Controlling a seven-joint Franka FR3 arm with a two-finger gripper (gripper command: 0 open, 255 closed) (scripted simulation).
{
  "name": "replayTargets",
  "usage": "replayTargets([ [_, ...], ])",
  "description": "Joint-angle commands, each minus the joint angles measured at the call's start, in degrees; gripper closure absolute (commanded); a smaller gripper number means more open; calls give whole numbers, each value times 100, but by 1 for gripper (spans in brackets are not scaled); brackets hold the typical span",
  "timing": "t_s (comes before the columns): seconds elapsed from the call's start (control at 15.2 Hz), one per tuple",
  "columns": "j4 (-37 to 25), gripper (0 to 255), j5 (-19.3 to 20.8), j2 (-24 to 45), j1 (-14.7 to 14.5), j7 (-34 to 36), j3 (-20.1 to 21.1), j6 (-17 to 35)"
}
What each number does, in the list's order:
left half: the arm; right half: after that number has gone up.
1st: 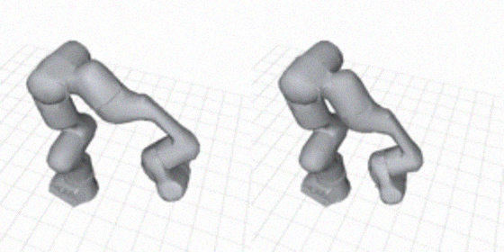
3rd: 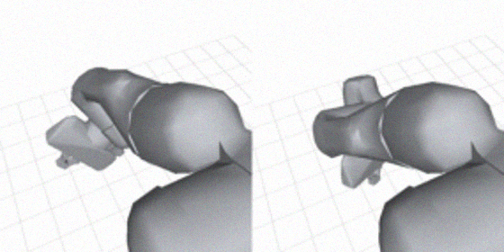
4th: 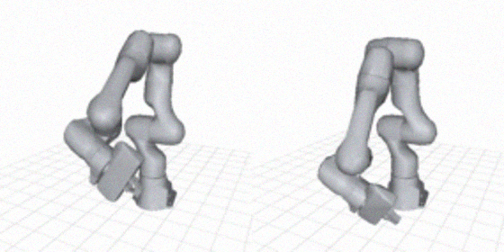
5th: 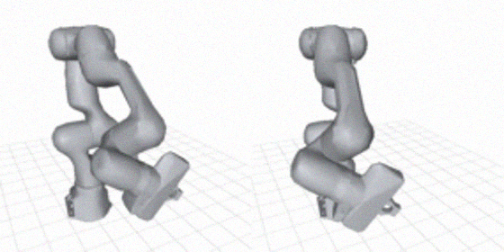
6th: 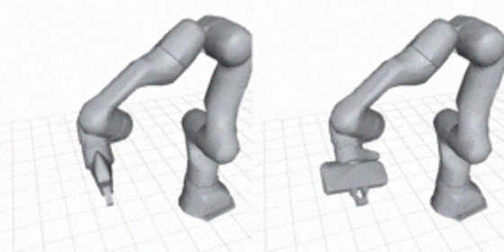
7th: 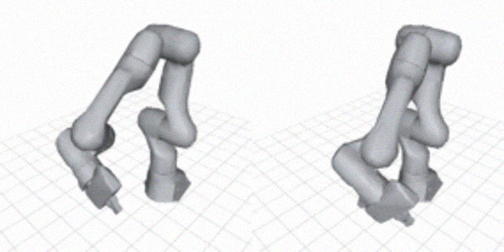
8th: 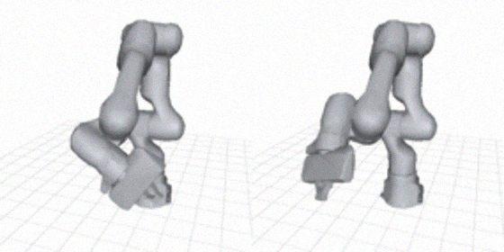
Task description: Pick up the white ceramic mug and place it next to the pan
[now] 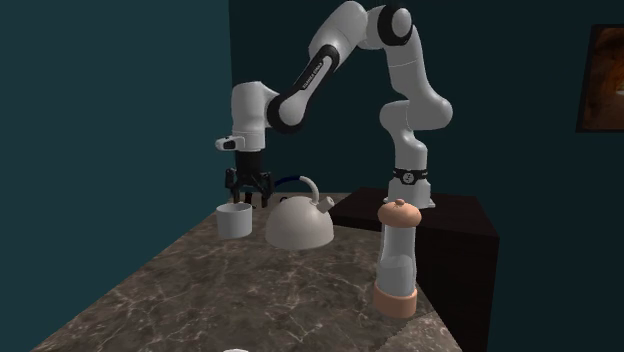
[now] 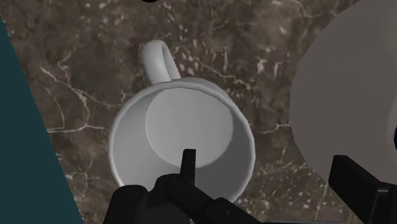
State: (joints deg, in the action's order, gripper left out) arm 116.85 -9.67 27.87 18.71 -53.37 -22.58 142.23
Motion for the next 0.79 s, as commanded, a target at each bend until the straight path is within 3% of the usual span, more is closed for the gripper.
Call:
replayTargets([
  [0.0,-115,0,-87,216,94,-87,64,102],
  [0.73,-167,0,-243,568,222,-191,202,396],
])
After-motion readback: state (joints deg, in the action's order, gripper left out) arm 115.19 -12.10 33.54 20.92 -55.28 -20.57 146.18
